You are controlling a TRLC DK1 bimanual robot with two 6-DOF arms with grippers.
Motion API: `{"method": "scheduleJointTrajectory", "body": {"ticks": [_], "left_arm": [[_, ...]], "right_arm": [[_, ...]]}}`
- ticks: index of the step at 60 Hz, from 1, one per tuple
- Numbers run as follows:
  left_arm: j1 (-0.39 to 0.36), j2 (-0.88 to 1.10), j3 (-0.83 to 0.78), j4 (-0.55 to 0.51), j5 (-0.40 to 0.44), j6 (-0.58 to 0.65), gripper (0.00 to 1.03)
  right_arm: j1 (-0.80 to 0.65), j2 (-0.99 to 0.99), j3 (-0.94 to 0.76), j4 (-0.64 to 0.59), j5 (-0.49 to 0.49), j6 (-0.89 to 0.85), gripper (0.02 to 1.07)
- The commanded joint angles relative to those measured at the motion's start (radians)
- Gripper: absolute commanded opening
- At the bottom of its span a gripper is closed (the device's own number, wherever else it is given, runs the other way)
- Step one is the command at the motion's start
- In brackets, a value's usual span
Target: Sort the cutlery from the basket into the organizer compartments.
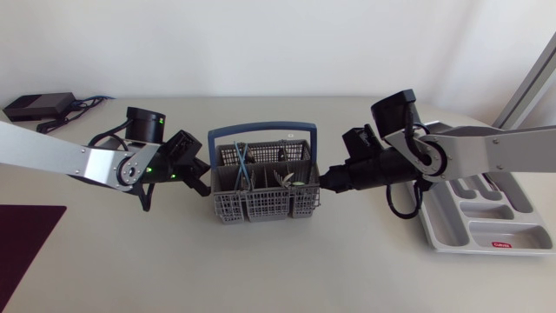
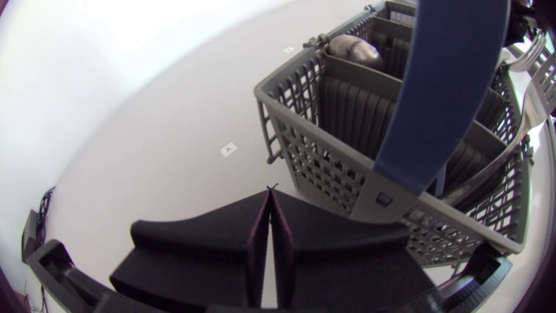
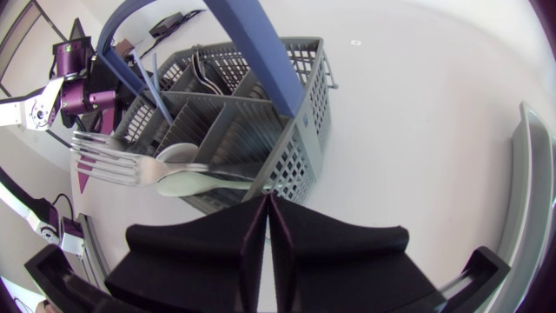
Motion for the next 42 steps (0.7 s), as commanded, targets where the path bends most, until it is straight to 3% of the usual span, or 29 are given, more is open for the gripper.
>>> {"method": "scheduleJointTrajectory", "body": {"ticks": [1, 14, 42], "left_arm": [[-0.039, 0.039, 0.080, 0.011, 0.029, -0.025, 0.04], [-0.037, 0.079, 0.124, 0.002, 0.029, -0.024, 0.04], [-0.023, -0.044, -0.011, 0.007, 0.031, -0.004, 0.04]], "right_arm": [[0.039, -0.037, -0.018, 0.010, -0.055, -0.004, 0.12], [0.053, -0.040, -0.016, 0.013, -0.037, -0.005, 0.12], [0.111, 0.011, 0.025, 0.033, 0.002, -0.011, 0.12]]}}
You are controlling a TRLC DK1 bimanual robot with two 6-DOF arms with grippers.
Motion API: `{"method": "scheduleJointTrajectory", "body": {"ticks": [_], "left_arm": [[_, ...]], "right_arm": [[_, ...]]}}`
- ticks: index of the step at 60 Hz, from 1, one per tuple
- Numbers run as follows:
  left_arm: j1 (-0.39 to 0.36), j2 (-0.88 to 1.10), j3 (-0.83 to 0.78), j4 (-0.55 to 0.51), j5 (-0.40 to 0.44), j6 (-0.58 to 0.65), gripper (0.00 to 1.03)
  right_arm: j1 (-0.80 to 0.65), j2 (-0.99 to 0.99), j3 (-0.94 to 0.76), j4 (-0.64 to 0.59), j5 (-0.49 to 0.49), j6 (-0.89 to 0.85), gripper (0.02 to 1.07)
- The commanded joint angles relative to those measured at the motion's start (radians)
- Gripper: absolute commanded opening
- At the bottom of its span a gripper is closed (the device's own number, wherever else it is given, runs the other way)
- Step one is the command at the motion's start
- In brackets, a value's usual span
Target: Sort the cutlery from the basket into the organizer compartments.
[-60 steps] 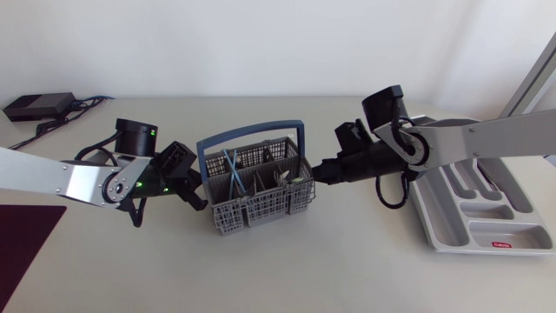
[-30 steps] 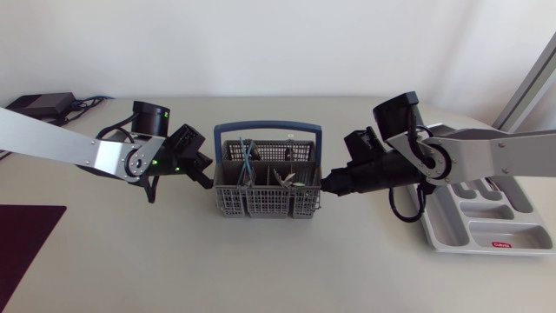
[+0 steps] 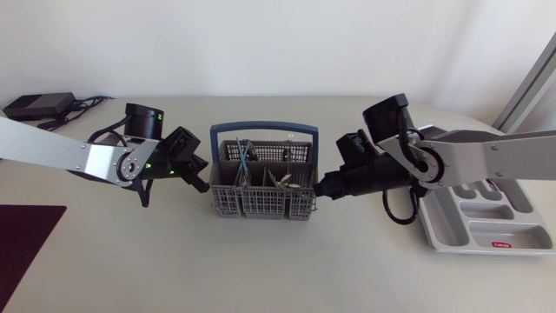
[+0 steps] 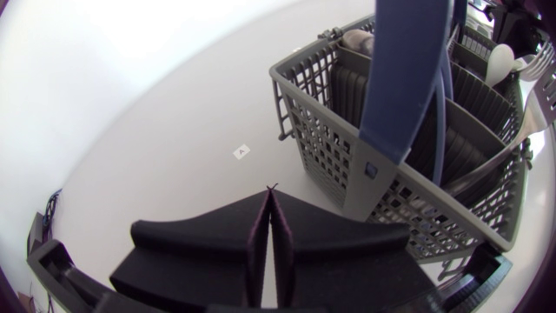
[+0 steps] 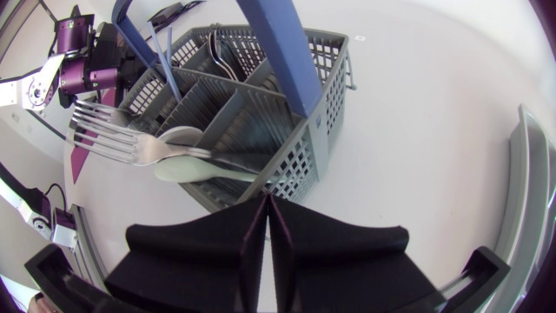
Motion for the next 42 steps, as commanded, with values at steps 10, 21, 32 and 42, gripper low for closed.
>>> {"method": "scheduleJointTrajectory", "body": {"ticks": [10, 21, 32, 42], "left_arm": [[-0.033, -0.069, -0.048, 0.016, 0.041, -0.022, 0.04], [0.010, -0.082, -0.059, 0.019, 0.041, -0.014, 0.04], [0.056, -0.163, -0.068, -0.071, 0.046, -0.017, 0.15], [0.065, -0.295, -0.097, -0.163, 0.044, -0.023, 0.25]], "right_arm": [[0.064, 0.045, 0.063, 0.040, -0.043, -0.011, 0.12], [0.050, 0.023, 0.051, 0.032, 0.042, -0.025, 0.14], [0.022, -0.047, -0.001, 0.003, 0.131, -0.071, 0.45], [0.022, -0.130, -0.040, -0.026, 0.172, -0.096, 0.58]]}}
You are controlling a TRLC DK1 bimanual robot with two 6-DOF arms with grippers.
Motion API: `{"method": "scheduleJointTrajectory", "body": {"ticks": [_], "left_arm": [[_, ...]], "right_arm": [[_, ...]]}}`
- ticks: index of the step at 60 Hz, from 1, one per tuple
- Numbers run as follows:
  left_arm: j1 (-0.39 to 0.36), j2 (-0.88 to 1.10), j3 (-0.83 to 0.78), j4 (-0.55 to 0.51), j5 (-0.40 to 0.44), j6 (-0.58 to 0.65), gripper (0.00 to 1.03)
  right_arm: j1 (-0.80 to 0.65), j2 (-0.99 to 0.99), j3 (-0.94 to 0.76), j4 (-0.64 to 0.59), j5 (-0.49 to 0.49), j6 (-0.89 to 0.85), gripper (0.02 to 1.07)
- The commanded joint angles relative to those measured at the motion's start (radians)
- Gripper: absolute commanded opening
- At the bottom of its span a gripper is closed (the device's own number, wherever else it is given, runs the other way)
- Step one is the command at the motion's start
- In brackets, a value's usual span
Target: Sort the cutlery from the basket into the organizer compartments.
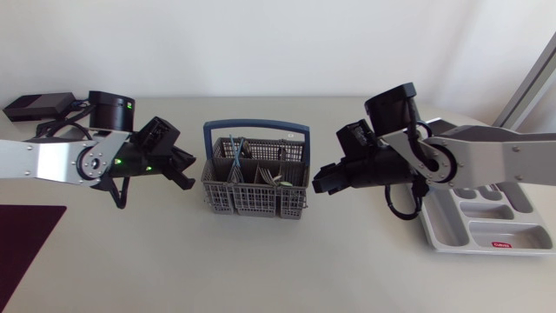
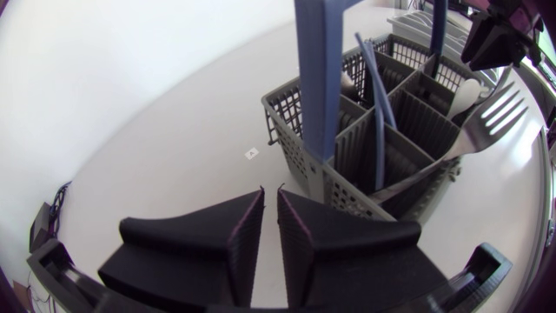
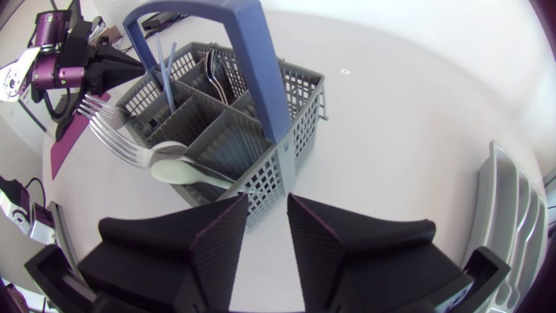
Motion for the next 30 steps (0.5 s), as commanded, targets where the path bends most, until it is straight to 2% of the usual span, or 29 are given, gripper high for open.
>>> {"method": "scheduleJointTrajectory", "body": {"ticks": [1, 10, 20, 30], "left_arm": [[0.006, -0.092, -0.032, -0.045, 0.013, -0.020, 0.25], [-0.036, -0.229, -0.044, -0.166, 0.013, -0.043, 0.28], [-0.157, -0.324, -0.014, -0.304, -0.037, -0.093, 0.28], [-0.297, -0.324, 0.069, -0.432, -0.103, -0.167, 0.31]], "right_arm": [[-0.001, -0.055, -0.036, -0.026, 0.015, -0.027, 0.58], [0.000, -0.139, -0.047, -0.073, 0.035, -0.047, 0.72], [0.006, -0.210, -0.035, -0.144, 0.038, -0.047, 0.76], [0.014, -0.256, -0.013, -0.207, 0.036, -0.047, 0.77]]}}
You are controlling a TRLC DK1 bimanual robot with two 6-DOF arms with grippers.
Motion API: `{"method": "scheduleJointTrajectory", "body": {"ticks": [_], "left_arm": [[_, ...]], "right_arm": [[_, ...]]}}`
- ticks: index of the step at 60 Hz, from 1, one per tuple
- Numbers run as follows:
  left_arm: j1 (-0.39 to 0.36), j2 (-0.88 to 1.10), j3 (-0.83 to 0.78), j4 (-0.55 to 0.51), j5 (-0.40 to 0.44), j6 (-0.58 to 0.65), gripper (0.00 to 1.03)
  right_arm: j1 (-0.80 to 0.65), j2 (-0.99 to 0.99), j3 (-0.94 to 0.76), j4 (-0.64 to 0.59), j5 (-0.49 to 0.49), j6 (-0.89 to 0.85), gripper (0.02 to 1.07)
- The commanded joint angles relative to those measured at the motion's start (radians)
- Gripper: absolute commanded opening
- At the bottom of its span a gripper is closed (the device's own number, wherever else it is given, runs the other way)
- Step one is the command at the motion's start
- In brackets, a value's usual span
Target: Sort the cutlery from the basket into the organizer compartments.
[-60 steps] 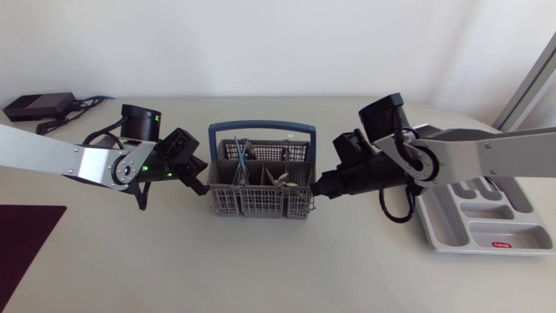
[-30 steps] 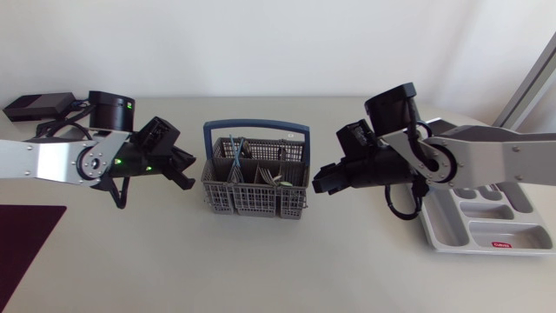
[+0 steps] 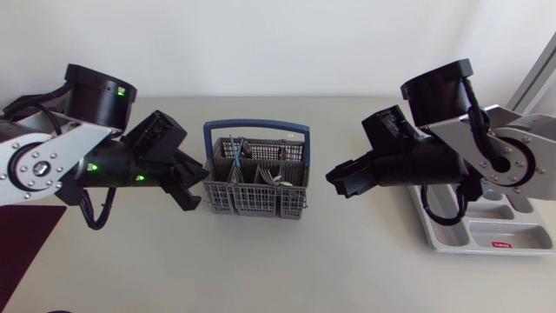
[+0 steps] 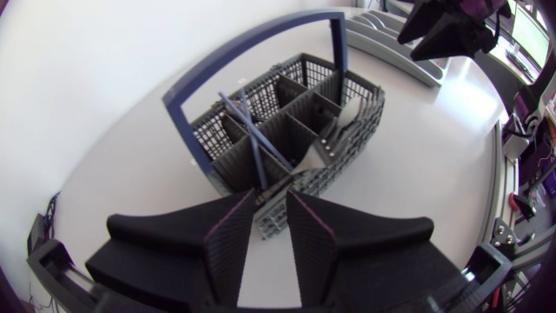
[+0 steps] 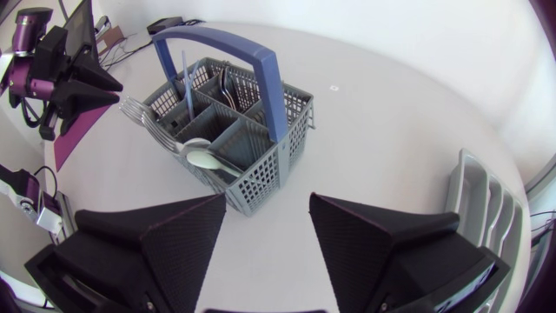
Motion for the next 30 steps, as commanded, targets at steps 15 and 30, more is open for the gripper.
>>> {"method": "scheduleJointTrajectory", "body": {"ticks": [15, 30], "left_arm": [[-0.130, 0.100, 0.237, -0.202, -0.049, -0.166, 0.34], [-0.176, 0.169, 0.312, -0.284, -0.080, -0.227, 0.36]], "right_arm": [[0.027, -0.067, 0.046, -0.105, 0.004, -0.003, 0.86], [0.038, -0.082, 0.083, -0.158, 0.004, -0.003, 0.86]]}}
